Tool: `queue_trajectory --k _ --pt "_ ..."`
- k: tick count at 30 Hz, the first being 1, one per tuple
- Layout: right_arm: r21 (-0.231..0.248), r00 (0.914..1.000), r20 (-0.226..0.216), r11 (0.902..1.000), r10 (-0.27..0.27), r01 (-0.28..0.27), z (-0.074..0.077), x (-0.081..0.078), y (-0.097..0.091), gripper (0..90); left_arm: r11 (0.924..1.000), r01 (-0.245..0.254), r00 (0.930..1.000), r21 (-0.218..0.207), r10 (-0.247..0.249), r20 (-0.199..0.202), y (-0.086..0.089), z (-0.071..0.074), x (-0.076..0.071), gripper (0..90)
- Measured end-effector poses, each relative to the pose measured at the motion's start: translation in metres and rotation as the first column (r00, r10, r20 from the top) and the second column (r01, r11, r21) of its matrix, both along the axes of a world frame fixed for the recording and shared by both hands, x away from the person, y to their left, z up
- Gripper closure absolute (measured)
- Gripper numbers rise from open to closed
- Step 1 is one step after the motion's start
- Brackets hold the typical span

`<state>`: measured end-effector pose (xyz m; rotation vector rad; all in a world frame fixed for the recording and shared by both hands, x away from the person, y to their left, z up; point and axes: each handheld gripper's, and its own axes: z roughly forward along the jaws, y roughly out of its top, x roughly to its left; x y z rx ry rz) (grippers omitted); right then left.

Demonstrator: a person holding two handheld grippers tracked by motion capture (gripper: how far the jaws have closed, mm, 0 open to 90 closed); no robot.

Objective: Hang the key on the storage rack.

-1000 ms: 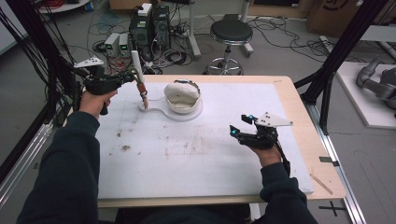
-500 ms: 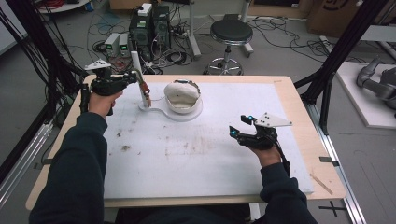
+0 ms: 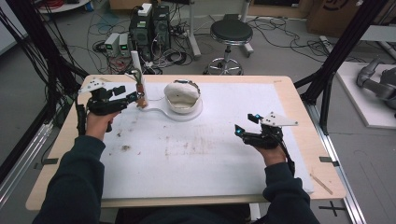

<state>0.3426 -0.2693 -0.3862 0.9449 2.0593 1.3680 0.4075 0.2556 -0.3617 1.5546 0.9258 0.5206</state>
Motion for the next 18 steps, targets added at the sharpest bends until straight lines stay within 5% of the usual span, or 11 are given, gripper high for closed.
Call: queue_trajectory --k 2,9,18 --pt "-0.017 0.9999 -0.006 0.9998 -0.01 0.01 -0.001 0.002 -0.003 26.5 0.9998 0.004 0.9997 0.017 -0.004 0.022 -0.001 -0.006 -0.01 21.4" --pt "-0.077 0.9994 -0.011 0.9965 -0.034 0.033 -0.004 0.006 -0.01 21.9 0.996 0.044 0.9955 0.078 -0.05 0.081 -0.017 -0.028 -0.041 20.3" --pt "-0.075 0.9975 -0.02 0.995 -0.067 0.066 -0.006 0.003 -0.029 21.9 0.9956 0.04 0.9966 0.085 -0.046 0.069 -0.027 -0.04 -0.056 20.4"
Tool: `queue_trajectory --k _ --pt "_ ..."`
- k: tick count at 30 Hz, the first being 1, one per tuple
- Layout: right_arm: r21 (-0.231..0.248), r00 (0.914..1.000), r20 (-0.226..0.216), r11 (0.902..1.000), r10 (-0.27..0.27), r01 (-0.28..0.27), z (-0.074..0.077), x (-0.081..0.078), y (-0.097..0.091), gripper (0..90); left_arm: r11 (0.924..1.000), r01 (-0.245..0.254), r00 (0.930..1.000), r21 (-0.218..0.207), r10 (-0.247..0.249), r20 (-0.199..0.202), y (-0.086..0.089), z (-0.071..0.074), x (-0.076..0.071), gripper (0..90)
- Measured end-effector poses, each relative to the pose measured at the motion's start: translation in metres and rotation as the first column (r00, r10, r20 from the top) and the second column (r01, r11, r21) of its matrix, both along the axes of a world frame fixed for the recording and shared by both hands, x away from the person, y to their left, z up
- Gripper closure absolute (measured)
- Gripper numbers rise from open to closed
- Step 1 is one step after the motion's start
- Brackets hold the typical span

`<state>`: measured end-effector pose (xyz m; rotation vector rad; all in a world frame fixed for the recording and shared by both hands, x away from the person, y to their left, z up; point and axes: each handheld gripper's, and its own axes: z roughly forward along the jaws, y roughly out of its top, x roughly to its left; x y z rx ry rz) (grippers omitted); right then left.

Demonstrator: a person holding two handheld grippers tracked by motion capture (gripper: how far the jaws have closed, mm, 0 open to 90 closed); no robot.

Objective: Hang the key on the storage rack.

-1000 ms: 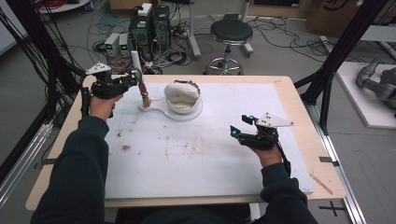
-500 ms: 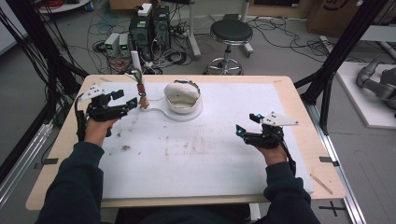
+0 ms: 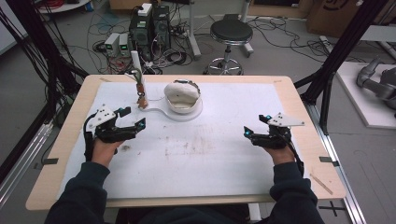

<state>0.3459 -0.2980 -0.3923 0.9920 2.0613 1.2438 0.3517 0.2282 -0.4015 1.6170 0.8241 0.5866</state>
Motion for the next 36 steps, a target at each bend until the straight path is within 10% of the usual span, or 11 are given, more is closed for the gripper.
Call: queue_trajectory --k 36 --pt "0.016 0.9994 0.003 0.9993 -0.034 0.034 0.0003 -0.002 -0.0064 22.0 0.9993 -0.029 0.9989 -0.025 0.028 -0.038 0.0073 -0.0077 -0.0014 21.3"
